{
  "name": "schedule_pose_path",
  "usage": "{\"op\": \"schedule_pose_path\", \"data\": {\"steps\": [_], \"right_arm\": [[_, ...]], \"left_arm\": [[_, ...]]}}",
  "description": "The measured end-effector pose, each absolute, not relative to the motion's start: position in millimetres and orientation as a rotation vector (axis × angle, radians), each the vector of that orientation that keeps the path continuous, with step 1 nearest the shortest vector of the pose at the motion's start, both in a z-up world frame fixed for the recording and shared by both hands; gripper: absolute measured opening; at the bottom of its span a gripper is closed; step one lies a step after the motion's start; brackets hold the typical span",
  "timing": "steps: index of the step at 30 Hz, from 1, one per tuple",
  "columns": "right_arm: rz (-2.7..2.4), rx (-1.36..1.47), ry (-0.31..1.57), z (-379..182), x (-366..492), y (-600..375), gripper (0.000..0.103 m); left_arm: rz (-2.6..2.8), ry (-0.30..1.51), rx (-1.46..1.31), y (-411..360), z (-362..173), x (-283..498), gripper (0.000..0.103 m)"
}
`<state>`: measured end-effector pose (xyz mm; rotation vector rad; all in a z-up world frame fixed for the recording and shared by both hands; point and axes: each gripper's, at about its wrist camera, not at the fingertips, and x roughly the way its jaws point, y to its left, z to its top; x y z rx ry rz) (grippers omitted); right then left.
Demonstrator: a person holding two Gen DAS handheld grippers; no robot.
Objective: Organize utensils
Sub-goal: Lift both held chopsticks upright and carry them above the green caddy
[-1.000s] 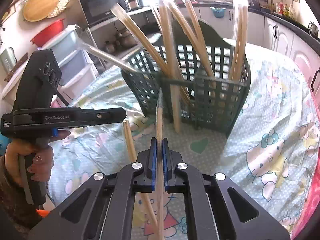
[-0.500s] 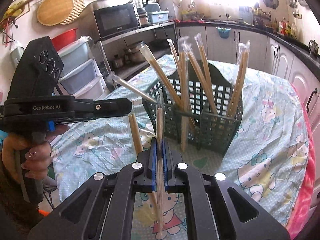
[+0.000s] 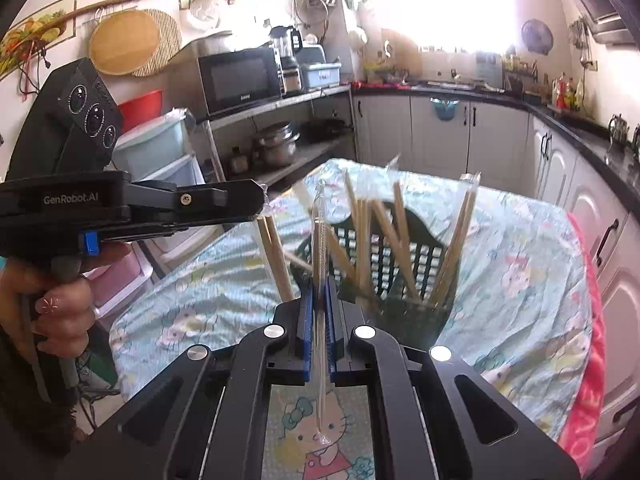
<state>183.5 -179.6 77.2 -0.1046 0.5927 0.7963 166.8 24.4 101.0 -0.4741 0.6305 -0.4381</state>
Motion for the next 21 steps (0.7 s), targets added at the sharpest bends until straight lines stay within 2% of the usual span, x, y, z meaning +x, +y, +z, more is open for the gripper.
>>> {"op": "schedule_pose_path", "data": {"steps": [21], "right_arm": [[0.702,-0.027,0.334,163,206,-208,0.006]], "left_arm": [[-0.418,0.371,-0.382,38,223,182,0.001]]}}
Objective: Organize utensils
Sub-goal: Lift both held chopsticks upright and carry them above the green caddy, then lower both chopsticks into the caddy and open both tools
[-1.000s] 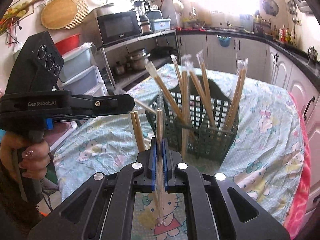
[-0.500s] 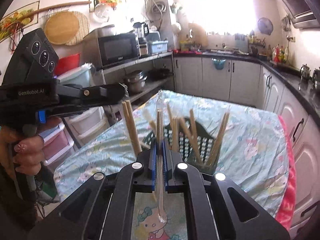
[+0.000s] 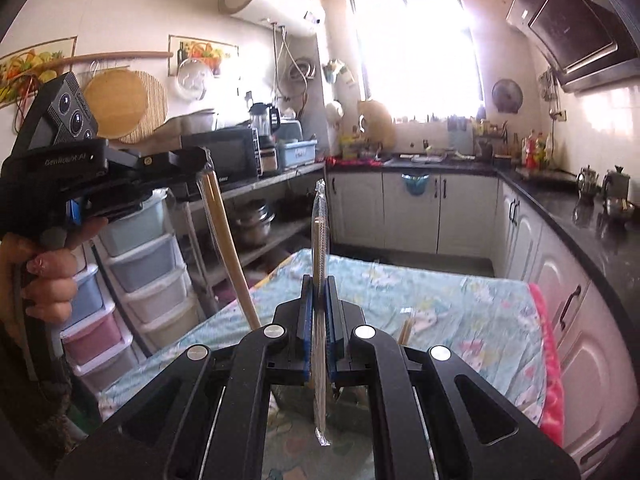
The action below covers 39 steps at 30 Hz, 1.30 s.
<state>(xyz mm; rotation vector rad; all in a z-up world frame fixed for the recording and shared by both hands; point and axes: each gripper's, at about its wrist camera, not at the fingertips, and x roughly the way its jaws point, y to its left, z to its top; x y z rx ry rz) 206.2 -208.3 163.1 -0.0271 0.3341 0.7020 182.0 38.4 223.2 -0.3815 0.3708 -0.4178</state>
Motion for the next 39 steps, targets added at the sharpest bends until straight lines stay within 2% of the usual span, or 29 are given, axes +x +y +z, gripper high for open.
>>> {"op": "schedule_pose_path", "data": {"steps": [9,18,23,39], "right_arm": [[0.675,0.007,0.265,179,222,-211,0.006],[0.657,-0.017,0.209,180,235,-204,0.006],[0.638,-0.056,0.191,168,243,-197,0.006],[0.609,-0.065,0.311,101,273,-182,0.006]], "left_arm": [[-0.371,0.343,-0.389,51,237,208,0.001],[-0.305,0.360,-0.368,60,226,229,0.001],[-0.285,0.385,-0.368,65,207,235,0.001],[-0.303,0.500,-0.398,55,131,254,0.001]]}}
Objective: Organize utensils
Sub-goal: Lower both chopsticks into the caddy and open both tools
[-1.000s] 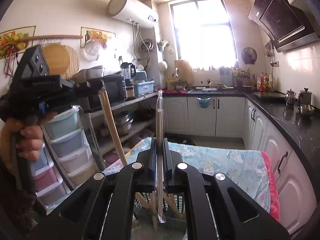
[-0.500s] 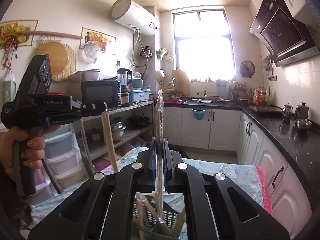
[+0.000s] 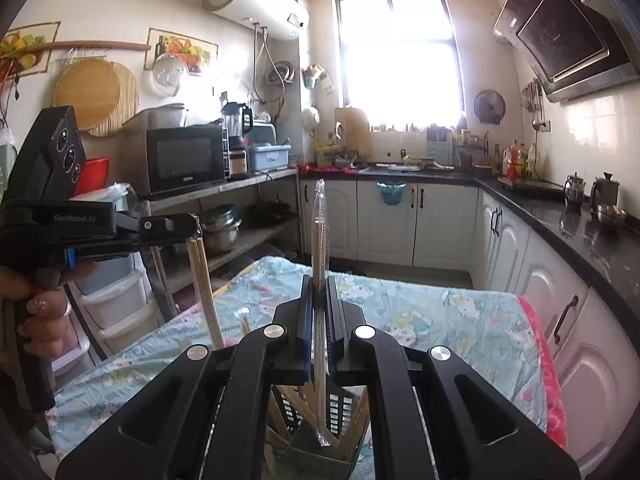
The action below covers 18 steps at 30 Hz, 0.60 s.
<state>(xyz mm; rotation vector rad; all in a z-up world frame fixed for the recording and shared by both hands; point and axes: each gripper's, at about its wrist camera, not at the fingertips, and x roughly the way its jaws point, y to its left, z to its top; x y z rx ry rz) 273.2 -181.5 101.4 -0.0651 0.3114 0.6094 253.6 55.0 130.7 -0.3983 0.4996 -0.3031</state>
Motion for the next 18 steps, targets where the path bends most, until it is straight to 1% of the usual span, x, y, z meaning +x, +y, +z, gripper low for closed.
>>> {"op": "schedule_pose_path", "data": {"steps": [10,12,13,14,15,17,18], "right_arm": [[0.592,-0.068,0.375,79,278,-176,0.006],[0.591,-0.063,0.388,78,280,-177,0.008],[0.585,-0.059,0.390,77,280,-177,0.015],[0.579,-0.056,0.390,77,280,-179,0.026],[0.578,-0.051,0.389,77,280,-180,0.028],[0.575,-0.053,0.392,77,278,-182,0.028],[0.571,-0.055,0.393,77,277,-182,0.030]], "left_arm": [[-0.316,0.551,-0.390,48,102,258,0.001],[-0.311,0.562,-0.389,49,98,258,0.003],[-0.303,0.565,-0.386,50,97,258,0.004],[-0.297,0.567,-0.381,50,96,258,0.009],[-0.292,0.568,-0.375,51,95,258,0.016],[-0.279,0.566,-0.364,51,94,256,0.022],[-0.270,0.565,-0.352,51,95,254,0.022]]}}
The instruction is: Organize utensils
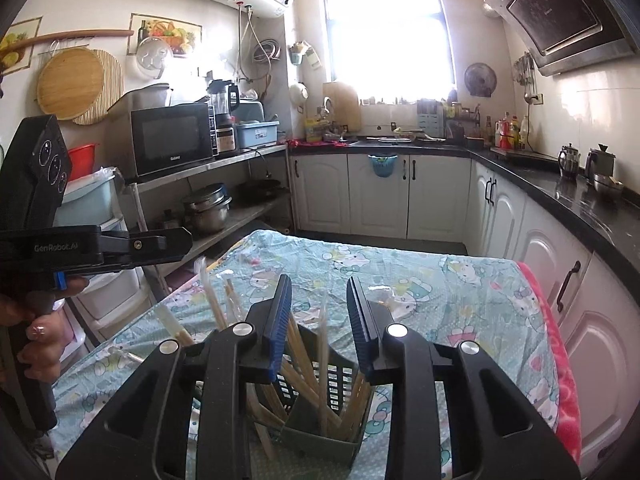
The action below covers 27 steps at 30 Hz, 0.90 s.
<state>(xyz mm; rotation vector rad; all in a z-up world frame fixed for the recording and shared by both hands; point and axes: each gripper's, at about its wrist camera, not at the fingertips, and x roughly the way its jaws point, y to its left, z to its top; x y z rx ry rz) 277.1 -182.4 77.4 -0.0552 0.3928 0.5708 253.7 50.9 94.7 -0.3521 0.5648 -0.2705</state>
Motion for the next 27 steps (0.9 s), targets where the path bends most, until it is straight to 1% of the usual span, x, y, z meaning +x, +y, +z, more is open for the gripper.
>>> {"op": "schedule_pose_path", "data": {"steps": [1,3,4,5,6,7,8,9,12,13,15,18,20,22,25,27], "right_arm": [[0.567,-0.055,0.392,78,276,-183,0.032],[0.566,-0.052,0.392,80,273,-186,0.033],[0.560,-0.051,0.391,81,271,-187,0.035],[0.556,-0.051,0.390,82,270,-189,0.039],[0.553,-0.049,0.389,83,268,-190,0.040],[0.550,-0.045,0.384,85,264,-192,0.042],[0.548,-0.042,0.381,86,262,-193,0.046],[0.546,-0.041,0.378,88,259,-195,0.047],[0.540,-0.040,0.373,92,251,-199,0.050],[0.540,-0.040,0.371,94,247,-200,0.053],[0.538,-0.041,0.367,98,241,-203,0.056],[0.536,-0.041,0.350,103,230,-206,0.062],[0.530,-0.036,0.338,107,221,-208,0.071],[0.533,-0.027,0.327,111,213,-211,0.074],[0.526,-0.025,0.316,114,203,-214,0.084],[0.521,-0.030,0.310,115,196,-215,0.087]], "left_arm": [[-0.264,0.563,-0.347,51,95,253,0.024],[-0.246,0.554,-0.335,52,98,248,0.037],[-0.236,0.548,-0.330,53,100,245,0.040],[-0.224,0.541,-0.324,54,102,242,0.046],[-0.218,0.536,-0.320,54,104,239,0.050],[-0.209,0.525,-0.315,55,107,235,0.053],[-0.204,0.518,-0.312,56,109,233,0.059],[-0.196,0.506,-0.306,57,112,228,0.067],[-0.170,0.475,-0.292,59,122,216,0.078],[-0.165,0.466,-0.290,60,125,212,0.081],[-0.153,0.446,-0.284,61,130,204,0.090],[-0.132,0.414,-0.269,62,137,189,0.092],[-0.124,0.403,-0.270,62,140,183,0.092],[-0.120,0.393,-0.268,61,142,173,0.092],[-0.114,0.393,-0.261,57,142,161,0.092],[-0.106,0.393,-0.256,54,141,153,0.092]]}}
